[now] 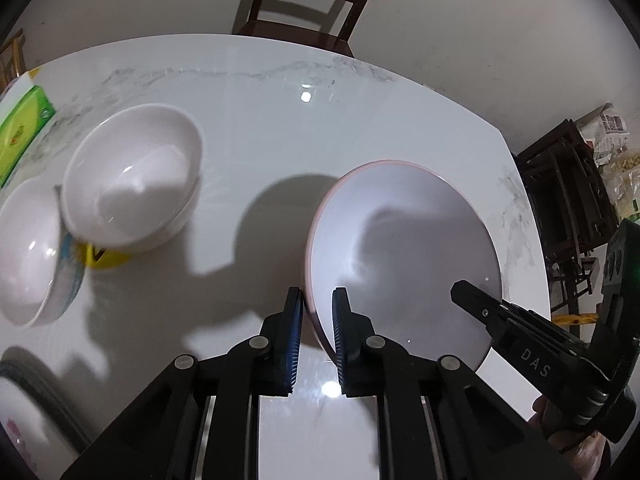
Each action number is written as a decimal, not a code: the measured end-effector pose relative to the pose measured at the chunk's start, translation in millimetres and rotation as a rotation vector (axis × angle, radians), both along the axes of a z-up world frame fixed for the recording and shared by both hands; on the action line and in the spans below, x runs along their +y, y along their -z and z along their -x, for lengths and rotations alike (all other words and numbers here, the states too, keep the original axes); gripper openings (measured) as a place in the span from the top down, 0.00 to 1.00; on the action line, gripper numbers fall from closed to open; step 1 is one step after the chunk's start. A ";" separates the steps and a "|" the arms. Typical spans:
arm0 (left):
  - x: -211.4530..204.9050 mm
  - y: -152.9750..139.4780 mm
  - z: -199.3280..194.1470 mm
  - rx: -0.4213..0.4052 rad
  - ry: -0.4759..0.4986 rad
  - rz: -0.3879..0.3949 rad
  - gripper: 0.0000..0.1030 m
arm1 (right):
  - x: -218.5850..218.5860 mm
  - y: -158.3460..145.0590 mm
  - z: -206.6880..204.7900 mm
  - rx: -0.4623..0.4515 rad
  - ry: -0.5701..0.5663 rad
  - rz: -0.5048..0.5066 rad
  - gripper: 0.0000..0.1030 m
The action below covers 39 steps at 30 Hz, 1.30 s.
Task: Organize plates and bowls
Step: 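Close the left gripper on the pink bowl rim, then slide the pink bowl toward the plate stack and open the left gripper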
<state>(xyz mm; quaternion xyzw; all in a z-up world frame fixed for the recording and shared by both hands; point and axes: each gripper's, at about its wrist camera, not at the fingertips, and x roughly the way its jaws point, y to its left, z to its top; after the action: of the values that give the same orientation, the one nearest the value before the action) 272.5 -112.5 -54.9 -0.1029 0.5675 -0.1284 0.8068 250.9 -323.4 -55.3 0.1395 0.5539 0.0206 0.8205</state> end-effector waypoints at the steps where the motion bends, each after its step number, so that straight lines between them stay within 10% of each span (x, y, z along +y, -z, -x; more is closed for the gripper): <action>1: 2.0 -3.1 7.1 -0.008 0.002 -0.005 0.88 | 2.6 -2.4 5.9 -0.003 -0.002 -0.001 0.83; 17: 50.4 -34.7 115.7 -0.048 -0.036 -0.015 0.88 | 54.3 -36.4 96.4 -0.028 -0.057 -0.009 0.83; 39: 84.9 -5.3 170.3 0.002 -0.073 -0.015 0.88 | 83.8 -6.9 157.7 0.033 -0.076 -0.036 0.83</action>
<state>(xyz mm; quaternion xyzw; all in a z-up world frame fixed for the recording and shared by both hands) 102.2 -27.7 -49.6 -0.1177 0.5650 -0.0944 0.8112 93.1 -239.6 -48.4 0.1335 0.5720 0.0594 0.8071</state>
